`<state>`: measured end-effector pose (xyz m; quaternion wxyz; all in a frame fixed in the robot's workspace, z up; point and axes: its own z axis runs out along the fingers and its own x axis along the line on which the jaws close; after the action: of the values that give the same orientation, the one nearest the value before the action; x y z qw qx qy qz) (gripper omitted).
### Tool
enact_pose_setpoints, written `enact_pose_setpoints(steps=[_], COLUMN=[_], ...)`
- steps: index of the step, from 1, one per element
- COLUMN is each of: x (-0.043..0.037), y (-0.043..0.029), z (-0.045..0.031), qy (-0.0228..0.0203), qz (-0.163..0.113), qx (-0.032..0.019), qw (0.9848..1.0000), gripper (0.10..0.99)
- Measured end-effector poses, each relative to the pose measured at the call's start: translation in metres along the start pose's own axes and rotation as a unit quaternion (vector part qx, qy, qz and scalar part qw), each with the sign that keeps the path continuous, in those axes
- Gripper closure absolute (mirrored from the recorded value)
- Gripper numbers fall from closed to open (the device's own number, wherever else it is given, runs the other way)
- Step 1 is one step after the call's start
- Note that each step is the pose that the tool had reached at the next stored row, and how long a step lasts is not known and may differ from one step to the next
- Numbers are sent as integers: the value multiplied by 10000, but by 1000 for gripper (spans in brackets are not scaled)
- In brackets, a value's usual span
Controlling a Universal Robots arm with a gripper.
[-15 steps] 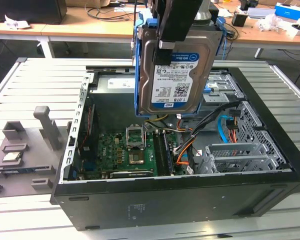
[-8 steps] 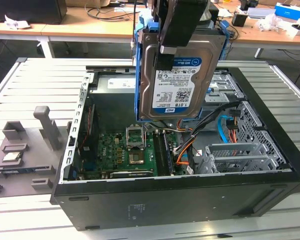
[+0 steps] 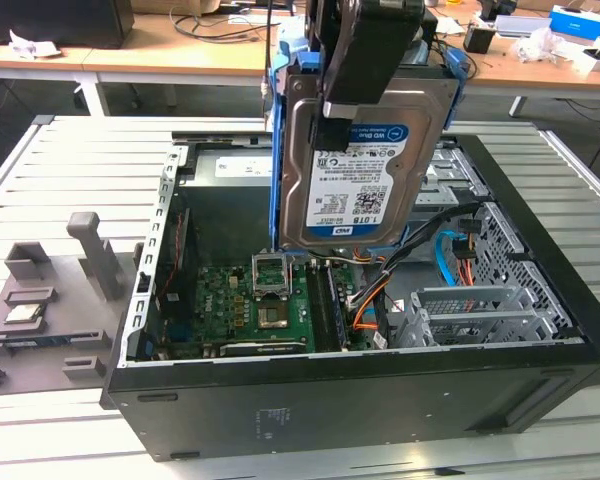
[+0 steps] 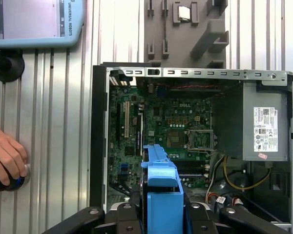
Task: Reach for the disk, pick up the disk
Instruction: 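Pick up the disk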
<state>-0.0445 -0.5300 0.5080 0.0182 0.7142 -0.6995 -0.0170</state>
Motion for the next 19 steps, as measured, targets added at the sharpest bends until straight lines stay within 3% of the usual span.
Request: enact_pose_setpoints(steps=[19], x=[284], y=[3], z=[0], qy=[0], qz=[1], qx=[0], qw=[10000], gripper=[722])
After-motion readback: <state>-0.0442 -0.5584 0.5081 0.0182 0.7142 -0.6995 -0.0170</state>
